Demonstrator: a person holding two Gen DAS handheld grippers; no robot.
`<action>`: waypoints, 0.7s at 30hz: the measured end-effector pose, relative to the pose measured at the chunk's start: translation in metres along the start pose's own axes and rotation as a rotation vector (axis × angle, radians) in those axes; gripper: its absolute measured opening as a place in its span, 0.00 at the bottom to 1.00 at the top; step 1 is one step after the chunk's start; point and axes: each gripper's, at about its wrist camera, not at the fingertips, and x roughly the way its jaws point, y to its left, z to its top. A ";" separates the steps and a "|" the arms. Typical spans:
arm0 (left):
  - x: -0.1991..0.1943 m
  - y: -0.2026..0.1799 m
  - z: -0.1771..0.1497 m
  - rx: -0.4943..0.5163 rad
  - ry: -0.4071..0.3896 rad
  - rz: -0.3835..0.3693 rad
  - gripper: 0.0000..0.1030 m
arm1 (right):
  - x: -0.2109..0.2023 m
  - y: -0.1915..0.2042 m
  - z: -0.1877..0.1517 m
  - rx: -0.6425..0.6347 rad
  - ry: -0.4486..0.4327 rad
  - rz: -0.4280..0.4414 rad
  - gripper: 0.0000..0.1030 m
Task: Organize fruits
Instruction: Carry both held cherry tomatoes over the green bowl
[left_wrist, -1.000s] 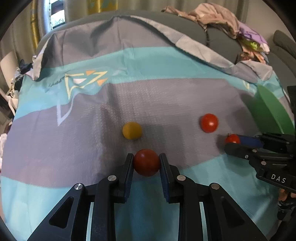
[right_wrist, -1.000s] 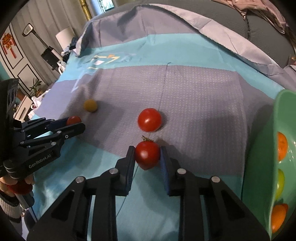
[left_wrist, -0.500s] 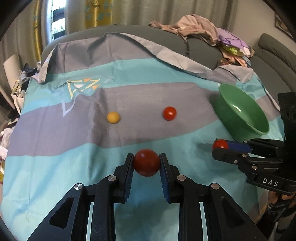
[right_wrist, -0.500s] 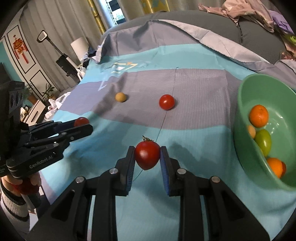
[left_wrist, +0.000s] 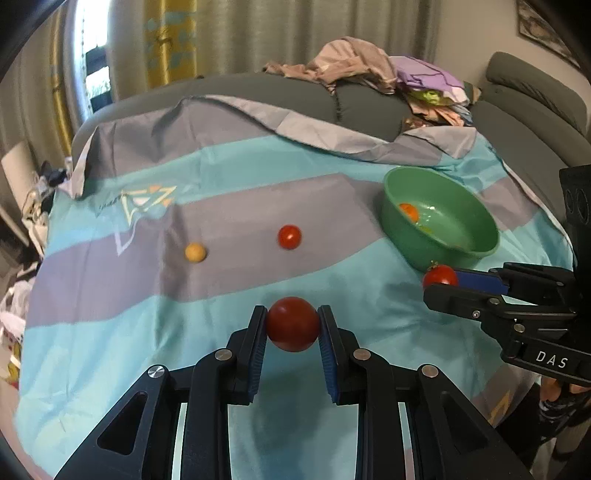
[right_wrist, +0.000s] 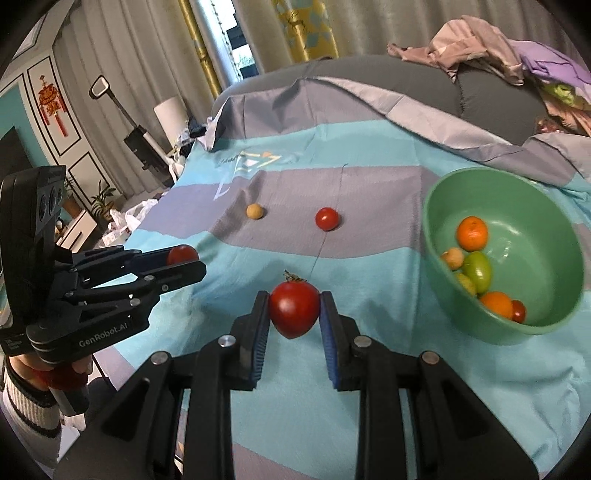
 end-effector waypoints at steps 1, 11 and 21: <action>-0.001 -0.004 0.003 0.008 -0.004 -0.003 0.26 | -0.003 -0.002 0.000 0.004 -0.007 -0.003 0.26; 0.002 -0.045 0.030 0.092 -0.042 -0.055 0.26 | -0.036 -0.032 0.002 0.053 -0.080 -0.054 0.27; 0.023 -0.097 0.061 0.177 -0.058 -0.122 0.26 | -0.058 -0.076 0.006 0.112 -0.136 -0.138 0.27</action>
